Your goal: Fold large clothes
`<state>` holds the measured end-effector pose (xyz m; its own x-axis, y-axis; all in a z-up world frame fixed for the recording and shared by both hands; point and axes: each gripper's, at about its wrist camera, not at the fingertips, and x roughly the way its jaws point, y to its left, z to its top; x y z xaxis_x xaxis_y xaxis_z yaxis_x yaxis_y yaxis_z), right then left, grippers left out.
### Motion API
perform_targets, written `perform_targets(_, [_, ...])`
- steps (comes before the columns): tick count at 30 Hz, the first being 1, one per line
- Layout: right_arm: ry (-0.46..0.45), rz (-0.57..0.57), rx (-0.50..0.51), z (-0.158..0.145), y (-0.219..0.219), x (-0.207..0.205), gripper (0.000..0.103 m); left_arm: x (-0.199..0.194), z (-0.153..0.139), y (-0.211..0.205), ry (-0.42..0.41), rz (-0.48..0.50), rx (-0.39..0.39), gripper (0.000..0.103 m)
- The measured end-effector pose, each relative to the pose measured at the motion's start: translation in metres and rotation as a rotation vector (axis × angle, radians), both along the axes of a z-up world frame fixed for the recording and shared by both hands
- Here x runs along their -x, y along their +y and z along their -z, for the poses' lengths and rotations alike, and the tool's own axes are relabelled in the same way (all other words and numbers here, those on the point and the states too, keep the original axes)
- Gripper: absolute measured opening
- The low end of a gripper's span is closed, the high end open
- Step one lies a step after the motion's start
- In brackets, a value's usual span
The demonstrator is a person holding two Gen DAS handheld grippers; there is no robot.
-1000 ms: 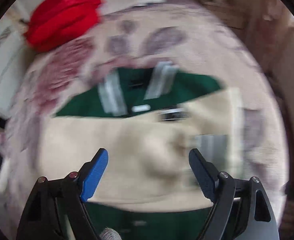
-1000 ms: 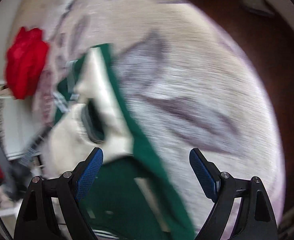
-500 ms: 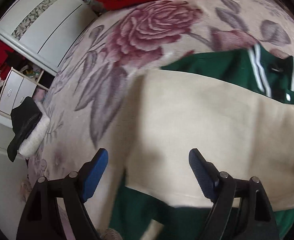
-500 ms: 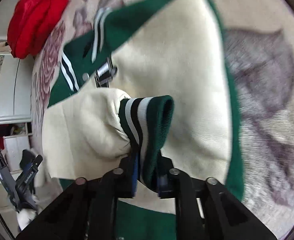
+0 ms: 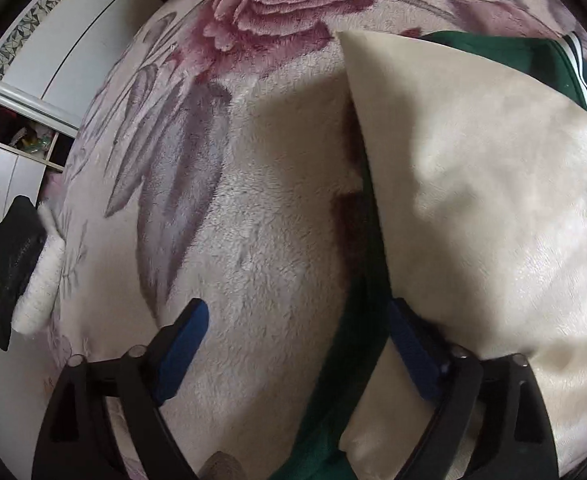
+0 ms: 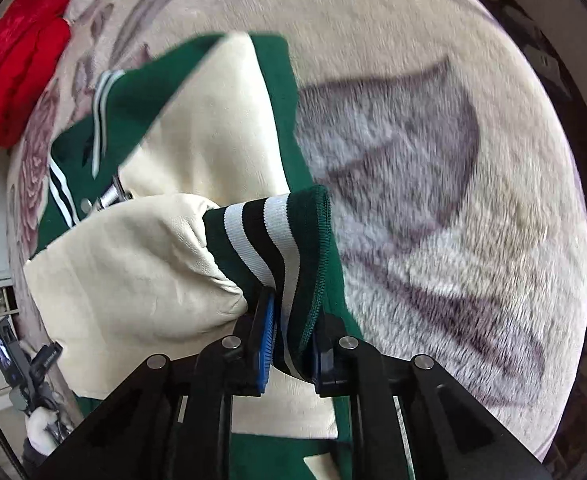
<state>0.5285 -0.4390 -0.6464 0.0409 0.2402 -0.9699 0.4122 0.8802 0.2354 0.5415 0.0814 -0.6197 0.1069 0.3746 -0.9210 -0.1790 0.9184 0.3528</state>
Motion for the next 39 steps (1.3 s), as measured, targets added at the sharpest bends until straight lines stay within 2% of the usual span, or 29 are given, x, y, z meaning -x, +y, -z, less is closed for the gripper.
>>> perform_targets(2, [0.029, 0.014, -0.021, 0.0, 0.003, 0.007, 0.021, 0.003, -0.011, 0.001, -0.002, 0.01, -0.017, 0.093])
perform_targets(3, [0.045, 0.018, -0.015, -0.005, 0.005, 0.012, 0.03, 0.006, -0.02, -0.001, -0.01, 0.016, -0.029, 0.092])
perform_targets(5, [0.043, 0.003, 0.063, -0.024, 0.01, 0.018, 0.031, 0.01, -0.046, -0.002, -0.04, 0.008, -0.03, 0.092])
perform_targets(7, [-0.013, -0.024, 0.157, -0.059, 0.022, 0.021, 0.032, 0.007, -0.072, -0.007, -0.096, 0.001, 0.0, 0.092])
perform_targets(8, [-0.037, -0.023, 0.169, -0.071, 0.027, 0.02, 0.033, -0.002, -0.083, -0.012, -0.12, 0.002, -0.002, 0.092])
perform_targets(10, [-0.106, -0.016, 0.128, -0.095, 0.043, 0.008, 0.043, -0.027, -0.092, -0.025, -0.127, 0.022, 0.009, 0.092])
perform_targets(12, [-0.132, -0.047, 0.036, -0.1, 0.06, -0.013, 0.049, -0.059, -0.09, -0.043, -0.129, 0.047, 0.024, 0.092])
perform_targets(15, [-0.131, -0.134, -0.146, -0.075, 0.108, -0.066, 0.05, -0.11, -0.065, -0.071, -0.09, 0.102, 0.071, 0.092])
perform_targets(17, [-0.117, -0.19, -0.281, -0.041, 0.148, -0.112, 0.05, -0.136, -0.04, -0.085, -0.052, 0.152, 0.036, 0.092])
perform_targets(19, [-0.087, -0.21, -0.39, -0.008, 0.182, -0.144, 0.05, -0.152, -0.02, -0.097, -0.034, 0.205, -0.03, 0.092])
perform_targets(21, [-0.046, -0.226, -0.397, 0.021, 0.204, -0.165, 0.05, -0.161, -0.008, -0.103, -0.023, 0.242, -0.061, 0.092])
perform_targets(24, [0.029, -0.274, -0.317, 0.051, 0.231, -0.182, 0.052, -0.164, 0.007, -0.102, -0.018, 0.259, -0.057, 0.092])
perform_targets(26, [-0.022, -0.313, -0.303, 0.047, 0.243, -0.181, 0.054, -0.163, 0.007, -0.1, -0.038, 0.261, -0.052, 0.093])
perform_targets(27, [-0.036, -0.344, -0.277, 0.045, 0.248, -0.179, 0.048, -0.162, 0.005, -0.099, -0.047, 0.26, -0.05, 0.092])
perform_targets(28, [-0.057, -0.373, -0.244, 0.041, 0.252, -0.177, 0.027, -0.162, 0.004, -0.098, -0.052, 0.255, -0.046, 0.092])
perform_targets(30, [-0.081, -0.398, -0.194, 0.038, 0.258, -0.176, 0.011, -0.163, 0.001, -0.096, -0.06, 0.24, -0.033, 0.092])
perform_targets(31, [-0.089, -0.384, -0.197, 0.035, 0.257, -0.175, 0.007, -0.164, -0.003, -0.094, -0.069, 0.229, -0.027, 0.092])
perform_targets(33, [-0.106, -0.359, -0.184, 0.029, 0.256, -0.175, 0.006, -0.164, -0.012, -0.094, -0.09, 0.225, -0.039, 0.092])
perform_targets(37, [-0.166, -0.365, -0.095, 0.016, 0.26, -0.179, 0.005, -0.169, -0.021, -0.093, -0.111, 0.253, -0.08, 0.092])
perform_targets(39, [-0.141, -0.326, -0.101, 0.02, 0.253, -0.185, 0.005, -0.172, -0.019, -0.093, -0.102, 0.262, -0.099, 0.092])
